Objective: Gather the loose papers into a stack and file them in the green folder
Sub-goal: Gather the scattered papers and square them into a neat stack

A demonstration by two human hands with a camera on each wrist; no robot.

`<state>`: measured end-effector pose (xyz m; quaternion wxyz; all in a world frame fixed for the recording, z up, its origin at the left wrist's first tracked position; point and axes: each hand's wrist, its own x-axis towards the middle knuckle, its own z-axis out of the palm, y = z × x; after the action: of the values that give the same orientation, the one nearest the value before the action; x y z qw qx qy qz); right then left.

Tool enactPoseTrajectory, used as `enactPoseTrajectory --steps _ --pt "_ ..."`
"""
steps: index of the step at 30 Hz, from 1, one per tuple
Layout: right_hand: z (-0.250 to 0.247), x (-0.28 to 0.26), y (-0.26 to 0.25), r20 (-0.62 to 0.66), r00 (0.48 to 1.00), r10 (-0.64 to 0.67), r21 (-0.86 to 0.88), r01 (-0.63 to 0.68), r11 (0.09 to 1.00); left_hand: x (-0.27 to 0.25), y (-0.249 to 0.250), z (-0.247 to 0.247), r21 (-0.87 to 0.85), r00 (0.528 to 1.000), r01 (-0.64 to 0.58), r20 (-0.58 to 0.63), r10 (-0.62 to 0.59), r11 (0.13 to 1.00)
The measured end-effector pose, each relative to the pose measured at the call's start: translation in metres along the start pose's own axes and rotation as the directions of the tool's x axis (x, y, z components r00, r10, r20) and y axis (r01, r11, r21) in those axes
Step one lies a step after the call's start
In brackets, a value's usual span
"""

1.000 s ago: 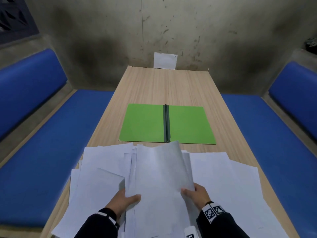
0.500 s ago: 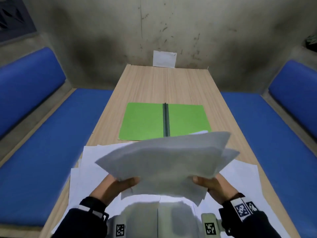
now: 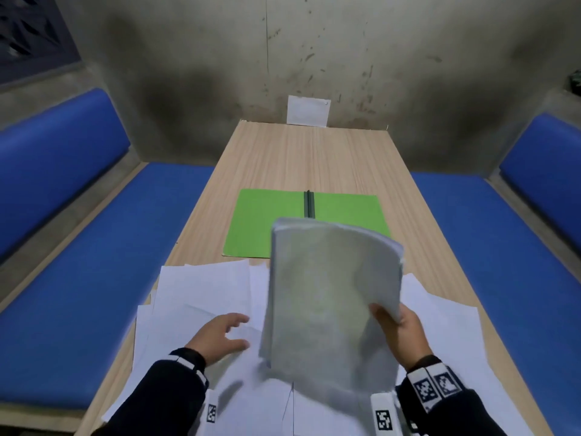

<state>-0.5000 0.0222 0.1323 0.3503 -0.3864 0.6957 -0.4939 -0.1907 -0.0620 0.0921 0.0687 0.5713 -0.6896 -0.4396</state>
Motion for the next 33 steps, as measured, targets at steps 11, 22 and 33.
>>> enactPoseTrajectory --steps 11,22,33 --pt "-0.053 0.007 0.077 -0.074 0.854 0.515 -0.303 -0.511 0.805 0.03 -0.023 0.0 0.665 0.992 -0.099 0.124 0.021 0.74" --pt "-0.054 0.001 0.101 -0.101 0.791 0.604 -0.302 -0.602 0.739 0.037 -0.008 -0.024 0.52 0.992 0.032 0.091 -0.092 0.854" --pt "-0.051 -0.002 0.102 -0.127 0.804 0.581 -0.317 -0.588 0.744 0.016 -0.092 -0.055 -0.016 0.745 0.576 -0.402 -0.533 0.817"
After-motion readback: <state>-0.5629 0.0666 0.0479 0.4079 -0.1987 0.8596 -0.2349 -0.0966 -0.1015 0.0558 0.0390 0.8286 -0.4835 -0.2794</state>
